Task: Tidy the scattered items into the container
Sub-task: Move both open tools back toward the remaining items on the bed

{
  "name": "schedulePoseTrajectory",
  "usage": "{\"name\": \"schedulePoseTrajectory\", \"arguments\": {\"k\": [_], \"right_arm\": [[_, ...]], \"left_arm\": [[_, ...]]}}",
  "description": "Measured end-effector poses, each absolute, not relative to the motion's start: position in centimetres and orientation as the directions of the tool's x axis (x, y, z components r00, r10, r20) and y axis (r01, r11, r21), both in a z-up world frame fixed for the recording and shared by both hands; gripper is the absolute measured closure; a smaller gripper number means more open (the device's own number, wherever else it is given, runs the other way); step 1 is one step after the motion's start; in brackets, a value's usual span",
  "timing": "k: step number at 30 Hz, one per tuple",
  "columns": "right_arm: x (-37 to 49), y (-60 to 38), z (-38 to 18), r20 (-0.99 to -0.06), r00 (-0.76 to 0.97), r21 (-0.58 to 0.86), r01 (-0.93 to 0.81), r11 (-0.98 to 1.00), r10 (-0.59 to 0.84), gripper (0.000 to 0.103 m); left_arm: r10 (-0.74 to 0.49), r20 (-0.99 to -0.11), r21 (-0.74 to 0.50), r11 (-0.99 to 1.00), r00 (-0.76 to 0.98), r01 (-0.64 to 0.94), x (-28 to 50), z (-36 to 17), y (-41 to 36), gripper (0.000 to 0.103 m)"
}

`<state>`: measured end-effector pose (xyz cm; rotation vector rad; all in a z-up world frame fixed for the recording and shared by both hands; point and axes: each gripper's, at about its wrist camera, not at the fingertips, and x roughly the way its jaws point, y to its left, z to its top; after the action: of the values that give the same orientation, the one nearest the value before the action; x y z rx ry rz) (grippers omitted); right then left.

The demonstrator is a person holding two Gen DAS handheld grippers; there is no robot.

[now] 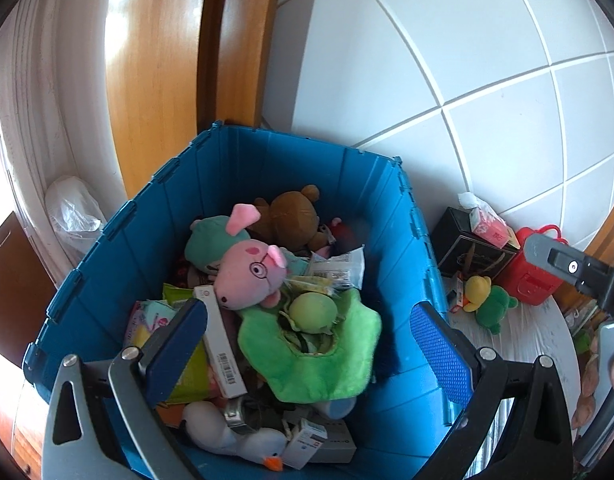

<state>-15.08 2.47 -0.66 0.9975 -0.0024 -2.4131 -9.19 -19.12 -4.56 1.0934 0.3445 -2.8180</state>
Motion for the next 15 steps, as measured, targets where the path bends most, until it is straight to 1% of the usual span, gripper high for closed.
{"name": "schedulePoseTrajectory", "arguments": {"k": [7,15], "right_arm": [[-14.2,7.8,-2.7,-0.659,-0.612,0.209,0.409,-0.888,-0.437,0.001],[-13.9,15.9,-5.8,-0.685,-0.617,0.237,0.314,-0.919,-0.387,0.001]], "left_arm": [[0.026,-0.669,-0.143,-0.985,-0.743,0.094,-9.2,-4.4,-13.9,0.0],[0.064,-0.677,-0.12,-0.992,-0.734,0.024,-9.8,-4.7,-7.5,0.0]]}}
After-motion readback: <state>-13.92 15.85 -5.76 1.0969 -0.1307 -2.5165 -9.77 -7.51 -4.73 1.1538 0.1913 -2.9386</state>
